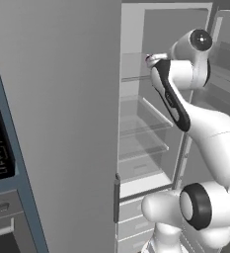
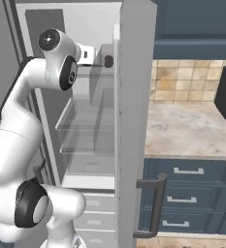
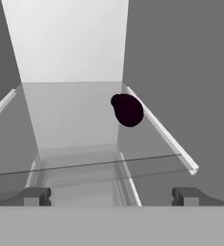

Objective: Place one eggplant and one steak in each tupperware on the nearby counter, to pack two identical lunches.

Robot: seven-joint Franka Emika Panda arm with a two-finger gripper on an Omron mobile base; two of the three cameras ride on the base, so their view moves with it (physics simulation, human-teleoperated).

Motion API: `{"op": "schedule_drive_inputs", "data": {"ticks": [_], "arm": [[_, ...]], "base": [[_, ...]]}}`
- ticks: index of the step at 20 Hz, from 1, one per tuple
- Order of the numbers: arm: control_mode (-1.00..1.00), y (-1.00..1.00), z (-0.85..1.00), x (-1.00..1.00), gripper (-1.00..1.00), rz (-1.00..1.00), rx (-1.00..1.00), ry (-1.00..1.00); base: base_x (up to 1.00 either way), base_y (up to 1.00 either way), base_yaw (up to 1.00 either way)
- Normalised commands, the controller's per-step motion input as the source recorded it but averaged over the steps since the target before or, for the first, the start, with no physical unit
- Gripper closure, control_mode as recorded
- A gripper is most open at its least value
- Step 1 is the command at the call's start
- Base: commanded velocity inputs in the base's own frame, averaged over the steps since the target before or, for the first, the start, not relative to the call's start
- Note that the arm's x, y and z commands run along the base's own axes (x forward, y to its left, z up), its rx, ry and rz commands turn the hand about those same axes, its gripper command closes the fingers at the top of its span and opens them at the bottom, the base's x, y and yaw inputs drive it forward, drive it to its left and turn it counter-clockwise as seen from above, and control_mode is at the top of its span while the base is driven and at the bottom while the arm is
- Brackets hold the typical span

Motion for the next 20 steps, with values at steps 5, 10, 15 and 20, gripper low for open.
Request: {"op": "schedule_drive_inputs", "data": {"ticks": [5, 10, 15, 20], "arm": [[-1.00, -0.05, 0.03, 0.70, -1.00, -0.03, 0.02, 0.04], [-1.00, -0.38, 0.00, 0.37, -1.00, 0.00, 0.07, 0.04], [-1.00, -0.18, 0.00, 0.55, -1.00, 0.00, 0.02, 0.00], [-1.00, 0.00, -0.24, 0.72, -1.00, -0.02, 0.00, 0.04]], "base": [[0.00, 0.00, 0.00], [0.00, 0.00, 0.00], [0.00, 0.00, 0.00], [0.00, 0.00, 0.00]]}}
